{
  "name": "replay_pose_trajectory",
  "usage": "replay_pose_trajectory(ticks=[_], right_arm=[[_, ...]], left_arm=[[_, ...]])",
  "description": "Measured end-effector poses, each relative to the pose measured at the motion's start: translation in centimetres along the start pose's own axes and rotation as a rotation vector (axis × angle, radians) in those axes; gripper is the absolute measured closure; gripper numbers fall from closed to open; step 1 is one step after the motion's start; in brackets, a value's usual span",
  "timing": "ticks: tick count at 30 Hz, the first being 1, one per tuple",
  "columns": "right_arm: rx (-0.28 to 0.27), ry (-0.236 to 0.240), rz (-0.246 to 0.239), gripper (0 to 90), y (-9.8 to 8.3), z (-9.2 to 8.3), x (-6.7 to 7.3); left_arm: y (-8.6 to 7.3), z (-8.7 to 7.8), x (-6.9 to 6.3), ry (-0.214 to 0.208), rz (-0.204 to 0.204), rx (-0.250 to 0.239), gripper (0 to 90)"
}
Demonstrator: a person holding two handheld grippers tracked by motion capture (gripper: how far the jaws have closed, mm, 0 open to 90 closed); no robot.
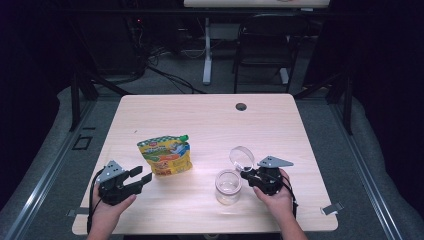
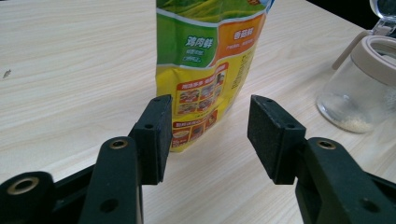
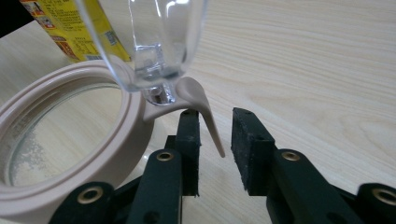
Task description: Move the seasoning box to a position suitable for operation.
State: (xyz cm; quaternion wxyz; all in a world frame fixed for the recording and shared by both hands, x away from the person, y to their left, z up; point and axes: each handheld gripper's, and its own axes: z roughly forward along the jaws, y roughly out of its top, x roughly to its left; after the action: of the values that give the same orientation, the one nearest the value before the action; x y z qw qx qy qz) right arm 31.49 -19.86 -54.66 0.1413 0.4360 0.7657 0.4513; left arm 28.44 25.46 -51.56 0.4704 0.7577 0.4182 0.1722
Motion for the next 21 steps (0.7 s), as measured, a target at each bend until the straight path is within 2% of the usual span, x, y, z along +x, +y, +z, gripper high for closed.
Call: replay_pose_trajectory(ticks=[4, 5, 12, 15, 21], right_arm=[[-0.010, 0.003, 0.017, 67.8, -0.3, -0.6, -0.2], [-0.002, -0.001, 0.013, 66.8, -0.3, -0.7, -0.2], [-0.014, -0.012, 0.025, 64.1, -1.2, -1.9, -0.4], [-0.021, -0.023, 0.035, 62.4, -1.6, -2.6, -0.7], [-0.032, -0.048, 0.051, 61.3, -2.2, -3.7, -0.9]], left_arm=[[0.1, 0.3, 0.8, 0.002, -0.001, 0.003, 45.3], [0.2, 0.6, 1.1, -0.013, -0.008, 0.003, 44.5], [0.8, 2.0, 2.4, -0.044, -0.030, -0.002, 43.6], [1.2, 2.5, 2.8, -0.055, -0.034, 0.013, 44.0], [1.4, 3.5, 3.1, -0.103, -0.054, 0.018, 45.0]])
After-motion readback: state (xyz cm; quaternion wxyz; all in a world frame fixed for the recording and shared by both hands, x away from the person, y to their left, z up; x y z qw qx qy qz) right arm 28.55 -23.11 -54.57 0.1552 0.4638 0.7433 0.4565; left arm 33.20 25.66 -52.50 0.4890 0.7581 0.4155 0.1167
